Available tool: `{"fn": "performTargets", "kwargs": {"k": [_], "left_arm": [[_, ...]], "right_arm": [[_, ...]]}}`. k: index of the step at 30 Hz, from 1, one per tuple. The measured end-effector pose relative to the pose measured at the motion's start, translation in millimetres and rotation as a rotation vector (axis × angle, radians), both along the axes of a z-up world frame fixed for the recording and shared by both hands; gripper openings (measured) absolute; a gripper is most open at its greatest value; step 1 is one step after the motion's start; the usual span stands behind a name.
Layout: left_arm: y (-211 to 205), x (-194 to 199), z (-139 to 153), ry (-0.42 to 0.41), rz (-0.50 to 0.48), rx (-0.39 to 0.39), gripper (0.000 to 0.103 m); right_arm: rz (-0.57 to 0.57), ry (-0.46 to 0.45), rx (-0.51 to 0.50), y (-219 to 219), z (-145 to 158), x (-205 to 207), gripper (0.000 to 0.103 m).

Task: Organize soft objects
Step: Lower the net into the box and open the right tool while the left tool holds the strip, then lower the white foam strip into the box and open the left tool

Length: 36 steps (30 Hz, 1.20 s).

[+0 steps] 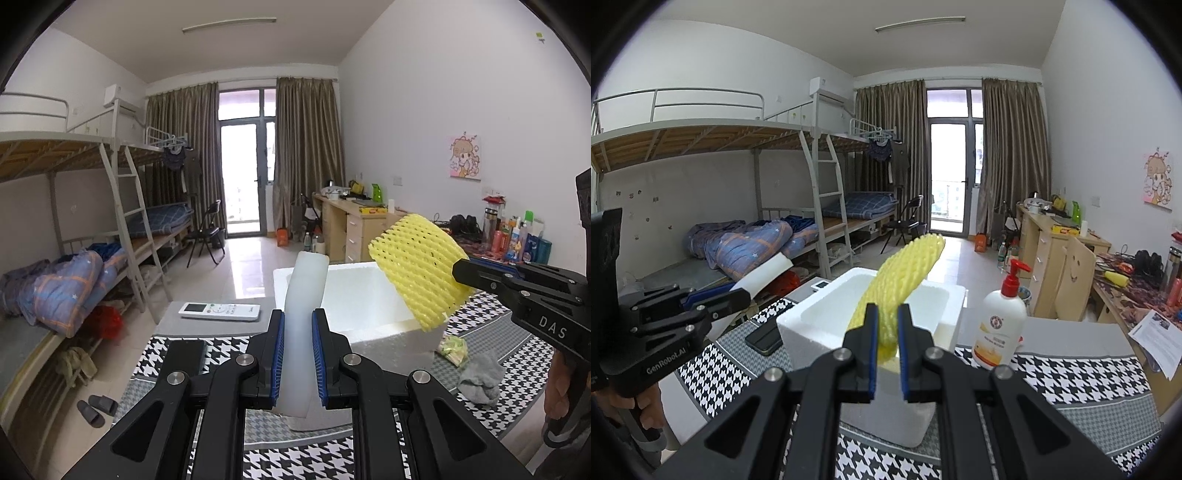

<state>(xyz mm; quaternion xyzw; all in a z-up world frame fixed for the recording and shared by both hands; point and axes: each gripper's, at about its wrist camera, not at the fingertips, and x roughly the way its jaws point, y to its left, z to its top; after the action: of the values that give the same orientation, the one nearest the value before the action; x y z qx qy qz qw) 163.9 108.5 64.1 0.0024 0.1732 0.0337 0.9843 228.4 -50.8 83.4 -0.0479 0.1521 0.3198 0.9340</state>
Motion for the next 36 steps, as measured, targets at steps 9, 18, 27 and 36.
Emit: {"fn": "performTargets", "kwargs": {"k": [9, 18, 27, 36], "left_arm": [[7, 17, -3, 0.008, 0.011, -0.008, 0.016], [8, 26, -5, 0.012, 0.013, -0.011, 0.016], [11, 33, -4, 0.014, 0.022, -0.017, 0.016], [5, 35, -2, 0.014, 0.017, -0.006, 0.016]], "right_arm": [[0.023, 0.058, -0.013, 15, -6, 29, 0.012], [0.025, 0.110, -0.007, 19, -13, 45, 0.022], [0.028, 0.096, 0.019, 13, -9, 37, 0.085], [0.002, 0.076, 0.010, 3, -7, 28, 0.089]]}}
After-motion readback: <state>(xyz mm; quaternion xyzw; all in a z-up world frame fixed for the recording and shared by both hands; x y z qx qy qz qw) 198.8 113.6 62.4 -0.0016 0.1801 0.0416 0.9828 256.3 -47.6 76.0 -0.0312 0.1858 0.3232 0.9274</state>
